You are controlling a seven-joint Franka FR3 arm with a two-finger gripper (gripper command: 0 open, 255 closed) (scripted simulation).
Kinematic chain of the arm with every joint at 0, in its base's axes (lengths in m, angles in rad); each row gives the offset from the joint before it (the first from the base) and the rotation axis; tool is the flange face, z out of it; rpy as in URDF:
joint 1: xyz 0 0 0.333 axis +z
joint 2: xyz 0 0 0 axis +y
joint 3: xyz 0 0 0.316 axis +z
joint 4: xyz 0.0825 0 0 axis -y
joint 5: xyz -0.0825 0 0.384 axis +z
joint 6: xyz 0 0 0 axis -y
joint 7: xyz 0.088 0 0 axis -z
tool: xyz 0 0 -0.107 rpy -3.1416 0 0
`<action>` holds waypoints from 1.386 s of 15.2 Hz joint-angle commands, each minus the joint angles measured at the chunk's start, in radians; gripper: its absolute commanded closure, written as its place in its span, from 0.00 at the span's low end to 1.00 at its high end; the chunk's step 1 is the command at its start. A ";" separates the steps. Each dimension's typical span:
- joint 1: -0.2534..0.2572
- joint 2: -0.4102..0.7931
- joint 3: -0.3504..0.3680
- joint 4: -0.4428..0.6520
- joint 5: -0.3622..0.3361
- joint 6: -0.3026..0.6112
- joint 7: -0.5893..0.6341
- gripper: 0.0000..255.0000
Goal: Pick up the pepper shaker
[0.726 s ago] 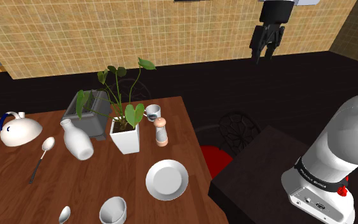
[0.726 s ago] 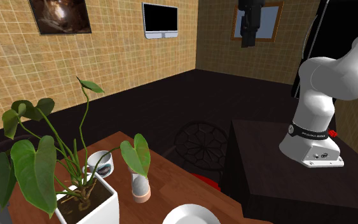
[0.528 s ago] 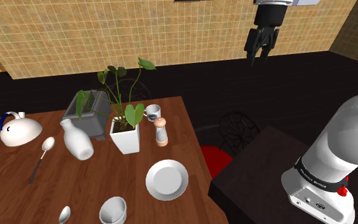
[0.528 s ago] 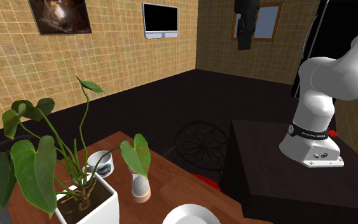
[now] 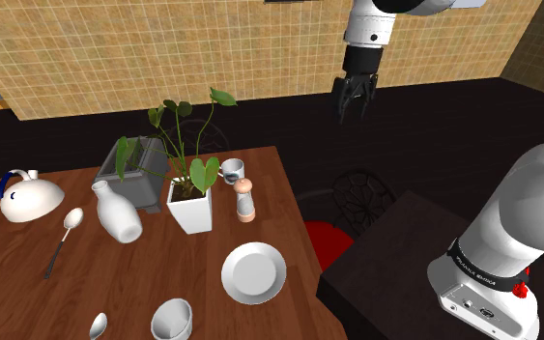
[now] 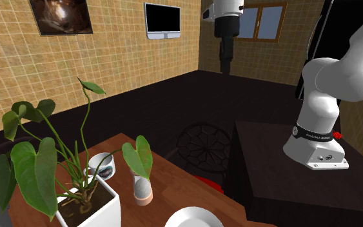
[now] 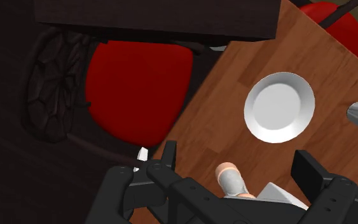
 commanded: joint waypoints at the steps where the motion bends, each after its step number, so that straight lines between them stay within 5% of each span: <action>1: 0.009 0.070 0.015 0.007 0.010 0.069 0.004 0.00; 11: 0.043 0.426 0.068 0.121 0.029 0.336 0.022 0.00; 21: 0.080 0.806 0.097 0.366 -0.004 0.493 0.060 0.00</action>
